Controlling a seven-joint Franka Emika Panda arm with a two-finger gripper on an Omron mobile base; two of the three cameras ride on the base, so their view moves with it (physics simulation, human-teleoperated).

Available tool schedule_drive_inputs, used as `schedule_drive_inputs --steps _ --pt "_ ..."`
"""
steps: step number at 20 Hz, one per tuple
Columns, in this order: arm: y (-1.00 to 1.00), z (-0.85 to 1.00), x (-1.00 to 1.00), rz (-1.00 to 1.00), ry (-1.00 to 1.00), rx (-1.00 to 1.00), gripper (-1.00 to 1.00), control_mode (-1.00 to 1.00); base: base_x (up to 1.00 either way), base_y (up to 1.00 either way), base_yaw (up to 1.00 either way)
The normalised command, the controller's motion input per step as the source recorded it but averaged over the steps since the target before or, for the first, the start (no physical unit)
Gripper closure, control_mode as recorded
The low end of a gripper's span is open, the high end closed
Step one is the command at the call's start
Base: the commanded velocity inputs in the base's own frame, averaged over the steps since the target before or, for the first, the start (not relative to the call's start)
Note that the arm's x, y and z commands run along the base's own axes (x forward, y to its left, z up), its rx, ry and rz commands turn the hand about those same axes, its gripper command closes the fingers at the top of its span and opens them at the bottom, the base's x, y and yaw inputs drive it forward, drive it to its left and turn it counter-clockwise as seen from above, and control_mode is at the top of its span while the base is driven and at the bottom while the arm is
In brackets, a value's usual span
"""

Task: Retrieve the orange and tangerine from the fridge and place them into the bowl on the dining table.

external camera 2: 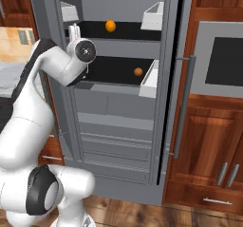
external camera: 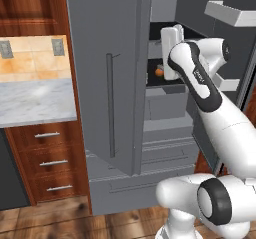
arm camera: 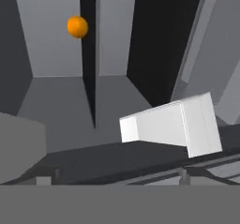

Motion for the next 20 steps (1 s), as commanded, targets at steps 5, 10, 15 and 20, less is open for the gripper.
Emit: schedule_drive_inputs --steps 5,10,15,20 --pt "0.39 -0.01 0.39 0.11 0.00 0.00 -1.00 -1.00 0.00 0.00 0.00" --pt "0.88 0.00 -0.13 0.08 0.00 0.00 -1.00 -1.00 0.00 0.00 0.00" --pt "1.00 0.00 -0.81 0.06 0.00 -0.01 -1.00 -1.00 0.00 0.00 0.00" --pt "1.00 0.00 -1.00 0.07 -0.04 -0.06 -1.00 -1.00 0.00 0.00 0.00"
